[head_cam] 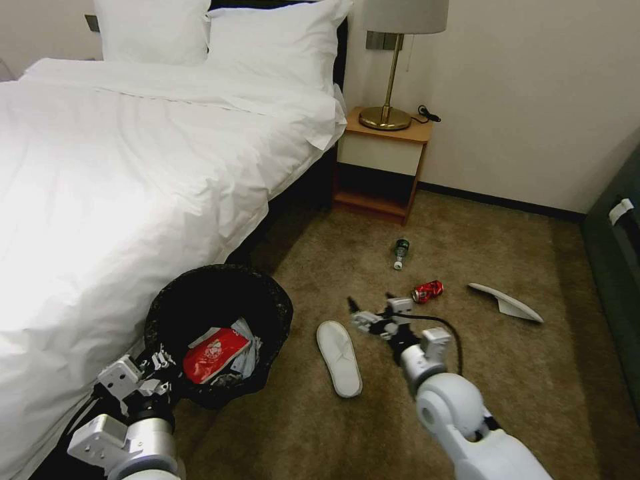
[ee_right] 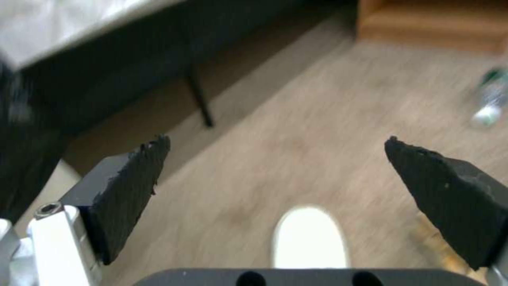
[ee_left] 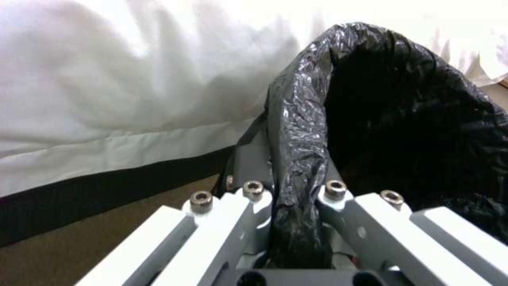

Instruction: Pick up the trash bin, then pick up the garbage on the floor and place it into the trash bin.

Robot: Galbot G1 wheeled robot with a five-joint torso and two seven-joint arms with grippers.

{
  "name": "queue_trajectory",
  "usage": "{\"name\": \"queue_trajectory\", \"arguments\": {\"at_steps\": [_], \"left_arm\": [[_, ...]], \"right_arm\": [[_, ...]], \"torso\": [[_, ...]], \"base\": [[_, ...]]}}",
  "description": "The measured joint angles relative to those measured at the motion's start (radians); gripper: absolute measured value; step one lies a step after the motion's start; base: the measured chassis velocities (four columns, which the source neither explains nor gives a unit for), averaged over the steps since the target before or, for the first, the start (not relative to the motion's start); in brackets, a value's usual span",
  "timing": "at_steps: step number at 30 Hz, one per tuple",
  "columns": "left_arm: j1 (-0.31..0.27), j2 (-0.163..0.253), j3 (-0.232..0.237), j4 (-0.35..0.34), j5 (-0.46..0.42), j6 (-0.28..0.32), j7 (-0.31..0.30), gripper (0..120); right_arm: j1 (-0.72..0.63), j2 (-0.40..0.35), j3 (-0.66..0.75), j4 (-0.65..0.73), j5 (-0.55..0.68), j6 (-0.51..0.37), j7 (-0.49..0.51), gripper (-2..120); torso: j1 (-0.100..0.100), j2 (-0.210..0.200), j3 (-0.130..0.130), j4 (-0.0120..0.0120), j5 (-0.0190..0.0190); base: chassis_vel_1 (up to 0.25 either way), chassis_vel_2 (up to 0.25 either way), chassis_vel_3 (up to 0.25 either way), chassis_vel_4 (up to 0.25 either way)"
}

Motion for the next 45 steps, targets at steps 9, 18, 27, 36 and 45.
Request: {"name": "queue_trajectory", "arguments": {"at_steps": [9,18,27,36,45], "left_arm": [[-0.008,-0.008,-0.003,0.002,0.003,0.003,0.0,4],[-0.02,-0.014,-0.014,0.011,0.002,0.004,0.001,4],[-0.027,-0.009,-0.035,0.013,-0.013,0.005,0.001,4],[-0.036,-0.005,-0.034,0.023,-0.018,0.006,0.002,4],[-0.039,-0.004,-0.033,0.026,-0.019,0.007,0.003,4]], "right_arm": [[0.108,0.032,-0.104,-0.099,0.065,-0.114,-0.007,100],[0.219,0.12,-0.185,-0.301,0.034,-0.177,-0.005,100],[0.27,0.188,-0.178,-0.462,-0.015,-0.217,0.015,100],[0.281,0.206,-0.137,-0.522,-0.076,-0.217,-0.001,100],[0.294,0.217,-0.097,-0.593,-0.166,-0.205,-0.041,100]], "torso": [[0.0,0.0,0.0,0.0,0.0],[0.0,0.0,0.0,0.0001,-0.0001],[0.0,0.0,0.0,0.0,-0.0001],[0.0,0.0,0.0,0.0,0.0],[0.0,0.0,0.0,0.0,0.0001]], "base": [[0.0,0.0,0.0,0.0],[0.0,0.0,0.0,0.0],[0.0,0.0,0.0,0.0],[0.0,0.0,0.0,0.0],[0.0,0.0,0.0,0.0]]}}
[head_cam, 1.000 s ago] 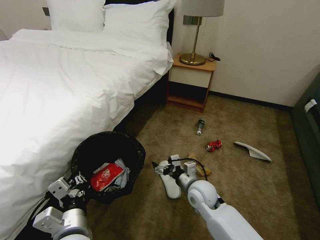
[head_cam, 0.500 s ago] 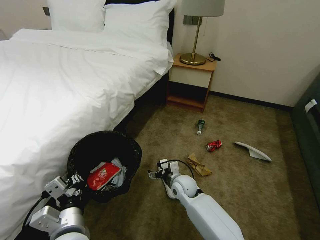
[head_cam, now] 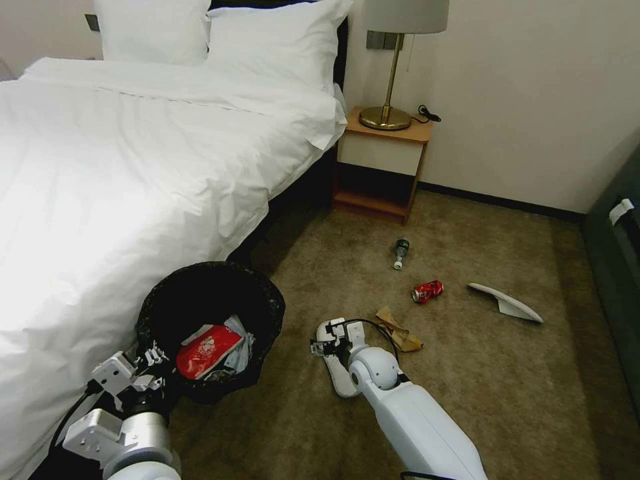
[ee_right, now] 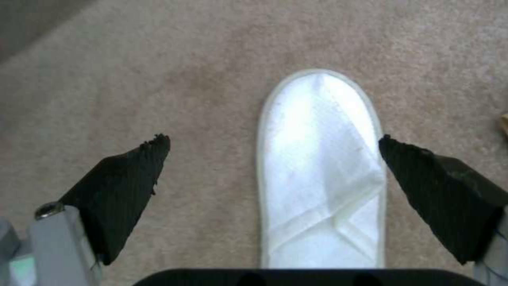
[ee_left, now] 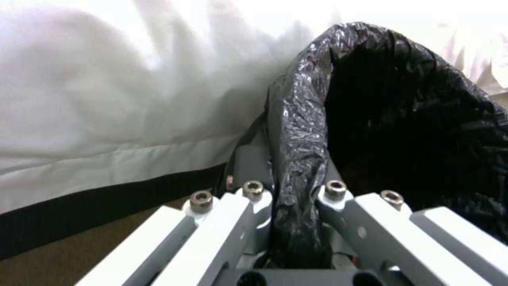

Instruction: Pick up the trash bin, then pick up the garbage on the floor and place it into the trash bin.

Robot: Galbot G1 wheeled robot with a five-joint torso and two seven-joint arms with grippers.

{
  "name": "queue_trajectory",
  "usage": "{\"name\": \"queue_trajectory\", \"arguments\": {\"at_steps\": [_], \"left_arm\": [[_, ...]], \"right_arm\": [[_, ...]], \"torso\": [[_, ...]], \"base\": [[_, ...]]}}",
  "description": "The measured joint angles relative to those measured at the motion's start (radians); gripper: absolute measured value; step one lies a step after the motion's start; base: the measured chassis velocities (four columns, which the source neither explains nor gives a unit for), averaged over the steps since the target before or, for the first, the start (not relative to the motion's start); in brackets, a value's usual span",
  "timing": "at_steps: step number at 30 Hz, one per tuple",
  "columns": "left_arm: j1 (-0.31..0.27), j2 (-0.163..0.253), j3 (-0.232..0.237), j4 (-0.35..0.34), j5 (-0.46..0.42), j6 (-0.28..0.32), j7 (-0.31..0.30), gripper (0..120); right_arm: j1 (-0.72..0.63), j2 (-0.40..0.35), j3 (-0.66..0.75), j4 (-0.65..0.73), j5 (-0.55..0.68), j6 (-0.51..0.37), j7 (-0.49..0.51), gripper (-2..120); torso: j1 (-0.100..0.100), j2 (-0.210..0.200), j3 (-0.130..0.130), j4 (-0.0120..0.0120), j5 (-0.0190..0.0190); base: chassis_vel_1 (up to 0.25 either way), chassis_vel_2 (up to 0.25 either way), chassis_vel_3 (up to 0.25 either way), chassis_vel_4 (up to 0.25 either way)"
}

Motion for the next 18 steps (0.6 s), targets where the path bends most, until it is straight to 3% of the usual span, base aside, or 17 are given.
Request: {"name": "queue_trajectory", "arguments": {"at_steps": [18], "left_arm": [[0.013,0.0,0.0,-0.006,0.003,0.0,0.001,4]], "right_arm": [[0.037,0.027,0.093,-0.125,-0.119,0.006,-0.112,100]], "torso": [[0.0,0.0,0.0,0.0,0.0]], "base": [[0.0,0.0,0.0,0.0]]}}
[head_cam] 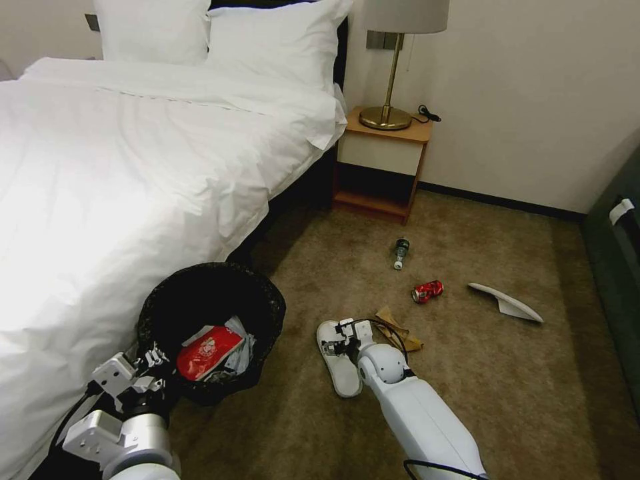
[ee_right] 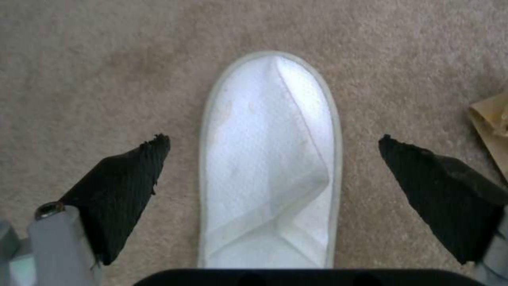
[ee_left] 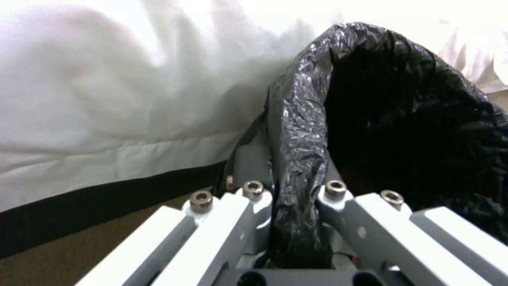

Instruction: Pick up the trash bin, then pick up the garbage on the floor and place it into the trash bin.

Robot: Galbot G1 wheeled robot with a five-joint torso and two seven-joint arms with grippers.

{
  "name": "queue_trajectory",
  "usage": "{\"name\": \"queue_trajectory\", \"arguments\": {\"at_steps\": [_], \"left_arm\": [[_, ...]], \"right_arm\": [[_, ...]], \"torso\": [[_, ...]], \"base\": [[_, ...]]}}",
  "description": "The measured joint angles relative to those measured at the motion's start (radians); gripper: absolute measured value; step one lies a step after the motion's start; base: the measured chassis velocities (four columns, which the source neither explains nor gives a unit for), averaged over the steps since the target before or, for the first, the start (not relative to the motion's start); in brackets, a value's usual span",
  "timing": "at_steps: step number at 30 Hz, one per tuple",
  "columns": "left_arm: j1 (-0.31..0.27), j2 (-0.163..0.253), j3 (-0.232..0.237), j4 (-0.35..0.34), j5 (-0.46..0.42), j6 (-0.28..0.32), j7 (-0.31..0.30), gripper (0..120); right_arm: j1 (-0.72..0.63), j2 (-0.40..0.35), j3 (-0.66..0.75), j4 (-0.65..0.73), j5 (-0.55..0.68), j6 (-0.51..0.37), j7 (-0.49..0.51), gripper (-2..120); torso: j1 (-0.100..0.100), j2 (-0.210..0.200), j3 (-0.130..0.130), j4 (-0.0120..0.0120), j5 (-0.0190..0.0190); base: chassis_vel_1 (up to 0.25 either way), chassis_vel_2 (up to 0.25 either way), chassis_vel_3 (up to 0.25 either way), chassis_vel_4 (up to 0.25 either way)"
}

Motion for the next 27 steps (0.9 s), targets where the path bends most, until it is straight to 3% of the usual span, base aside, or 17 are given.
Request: {"name": "queue_trajectory", "arguments": {"at_steps": [14,19,27], "left_arm": [[0.0,0.002,-0.005,0.0,0.0,-0.001,0.0,4],[-0.005,0.003,-0.009,0.004,-0.003,-0.001,0.0,4],[-0.01,0.003,-0.01,0.01,-0.006,-0.001,0.0,4]], "right_arm": [[0.067,0.051,0.084,-0.155,-0.098,0.068,-0.142,99],[0.099,0.078,0.104,-0.221,-0.133,0.114,-0.18,77],[0.109,0.087,0.109,-0.258,-0.156,0.121,-0.182,51]], "torso": [[0.0,0.0,0.0,0.0,0.0],[0.0,0.0,0.0,0.0,-0.0001],[0.0,0.0,0.0,0.0,-0.0001]], "base": [[0.0,0.0,0.0,0.0],[0.0,0.0,0.0,0.0],[0.0,0.0,0.0,0.0]]}}
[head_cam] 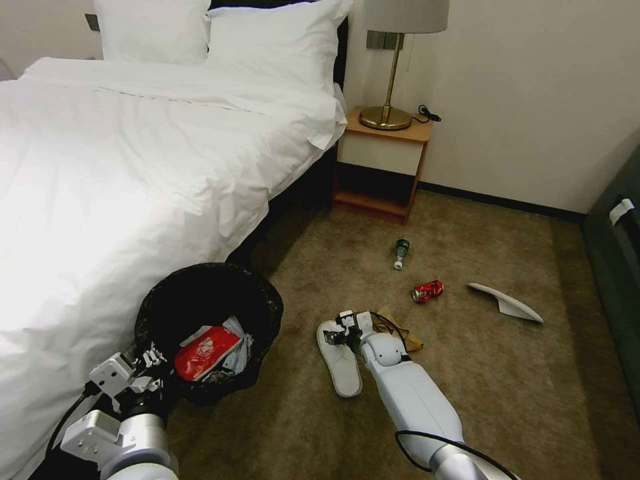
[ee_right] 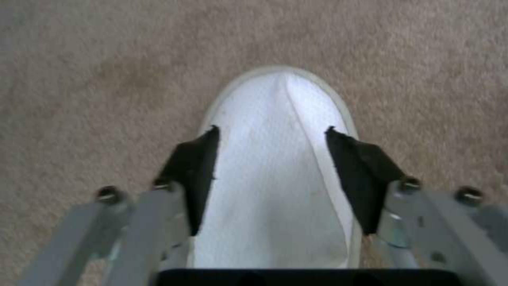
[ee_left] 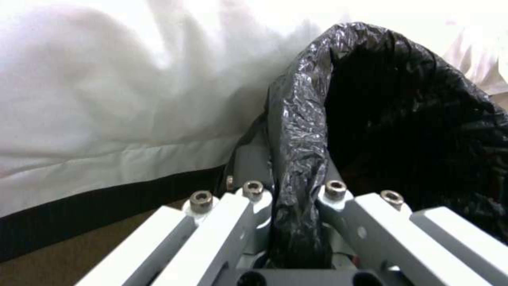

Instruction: Pick up the trash bin, then pick up the garbage on the floor and place it into the trash bin.

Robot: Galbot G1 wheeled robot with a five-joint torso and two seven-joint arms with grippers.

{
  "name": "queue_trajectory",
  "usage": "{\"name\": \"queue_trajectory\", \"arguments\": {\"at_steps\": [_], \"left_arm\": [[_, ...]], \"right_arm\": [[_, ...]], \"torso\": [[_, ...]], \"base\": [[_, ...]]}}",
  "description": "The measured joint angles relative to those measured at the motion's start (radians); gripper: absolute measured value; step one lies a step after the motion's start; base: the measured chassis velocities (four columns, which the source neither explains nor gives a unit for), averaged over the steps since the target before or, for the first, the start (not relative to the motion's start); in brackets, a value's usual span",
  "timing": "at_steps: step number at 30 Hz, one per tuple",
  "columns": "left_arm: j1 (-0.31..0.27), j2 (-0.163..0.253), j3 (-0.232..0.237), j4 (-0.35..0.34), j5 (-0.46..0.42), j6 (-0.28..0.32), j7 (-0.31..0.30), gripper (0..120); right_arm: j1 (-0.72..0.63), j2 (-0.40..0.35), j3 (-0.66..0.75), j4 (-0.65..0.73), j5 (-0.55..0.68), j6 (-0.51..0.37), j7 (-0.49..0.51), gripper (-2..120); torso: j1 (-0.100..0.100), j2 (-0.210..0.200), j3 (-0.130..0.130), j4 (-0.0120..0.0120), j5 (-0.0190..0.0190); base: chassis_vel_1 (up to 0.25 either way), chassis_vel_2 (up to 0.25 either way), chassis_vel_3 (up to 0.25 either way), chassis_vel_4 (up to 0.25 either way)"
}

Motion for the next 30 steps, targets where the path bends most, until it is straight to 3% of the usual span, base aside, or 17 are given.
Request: {"name": "queue_trajectory", "arguments": {"at_steps": [5,11,13,30], "left_arm": [[-0.003,0.0,0.001,0.003,-0.001,0.0,0.0,4],[-0.003,-0.001,0.004,0.003,0.0,0.0,0.0,4],[0.0,-0.003,0.007,0.0,0.002,0.0,0.0,4],[0.022,-0.012,0.034,-0.018,0.026,-0.003,0.0,4]], "right_arm": [[-0.025,-0.014,-0.004,0.012,-0.014,-0.023,0.004,28],[-0.056,-0.036,-0.009,0.038,-0.024,-0.06,0.006,13],[-0.078,-0.054,-0.011,0.06,-0.025,-0.078,0.006,1],[-0.12,-0.088,-0.005,0.117,-0.005,-0.05,0.012,0]], "torso": [[0.0,0.0,0.0,0.0,0.0],[0.0,0.0,0.0,-0.0001,0.0001],[0.0,0.0,0.0,-0.0001,0.0001],[0.0,0.0,0.0,0.0,0.0002]], "base": [[0.0,0.0,0.0,0.0],[0.0,0.0,0.0,0.0],[0.0,0.0,0.0,0.0],[0.0,0.0,0.0,0.0]]}}
